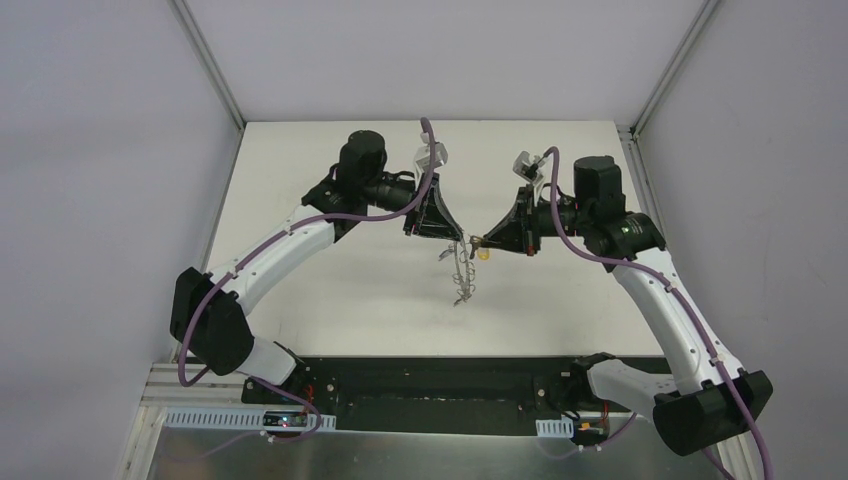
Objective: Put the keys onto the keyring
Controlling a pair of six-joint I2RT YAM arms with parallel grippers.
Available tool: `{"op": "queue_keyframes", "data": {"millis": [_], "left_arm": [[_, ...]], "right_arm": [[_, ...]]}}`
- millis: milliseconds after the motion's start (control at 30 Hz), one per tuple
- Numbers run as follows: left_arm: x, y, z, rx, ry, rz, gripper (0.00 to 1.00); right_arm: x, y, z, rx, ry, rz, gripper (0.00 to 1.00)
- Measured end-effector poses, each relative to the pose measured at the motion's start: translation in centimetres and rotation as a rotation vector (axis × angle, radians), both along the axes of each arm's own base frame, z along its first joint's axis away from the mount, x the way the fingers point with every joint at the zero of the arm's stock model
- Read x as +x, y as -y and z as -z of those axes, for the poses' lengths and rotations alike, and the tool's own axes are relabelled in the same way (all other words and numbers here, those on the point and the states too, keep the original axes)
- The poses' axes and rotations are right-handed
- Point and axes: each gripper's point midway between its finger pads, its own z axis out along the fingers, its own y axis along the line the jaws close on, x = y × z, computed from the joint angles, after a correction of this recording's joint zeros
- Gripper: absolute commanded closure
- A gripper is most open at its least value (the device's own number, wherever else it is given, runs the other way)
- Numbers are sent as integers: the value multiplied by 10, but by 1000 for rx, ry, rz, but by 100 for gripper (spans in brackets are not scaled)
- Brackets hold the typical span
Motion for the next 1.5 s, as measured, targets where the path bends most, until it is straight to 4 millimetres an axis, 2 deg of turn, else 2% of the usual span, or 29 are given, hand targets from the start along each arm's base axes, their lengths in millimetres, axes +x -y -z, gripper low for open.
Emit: {"op": "queue_keyframes", "data": {"millis": [300, 767, 933, 1133, 1267, 1500], "left_arm": [[-3, -4, 10, 35, 7, 0, 100], [-4, -6, 13, 49, -3, 1, 100], [-4, -7, 15, 53, -6, 1, 82], [-4, -9, 19, 71, 9, -2, 51], [1, -16, 28, 131, 41, -38, 40], [14, -41, 49, 284, 143, -172, 27]], "right_arm": [[-2, -2, 6, -31, 3, 3, 100], [-2, -4, 12, -67, 23, 10, 100], [-1, -5, 16, -94, 33, 23, 100], [10, -2, 30, -167, 42, 80, 100], [16, 0, 42, -219, 58, 105, 100], [33, 15, 90, -393, 92, 165, 100]]}}
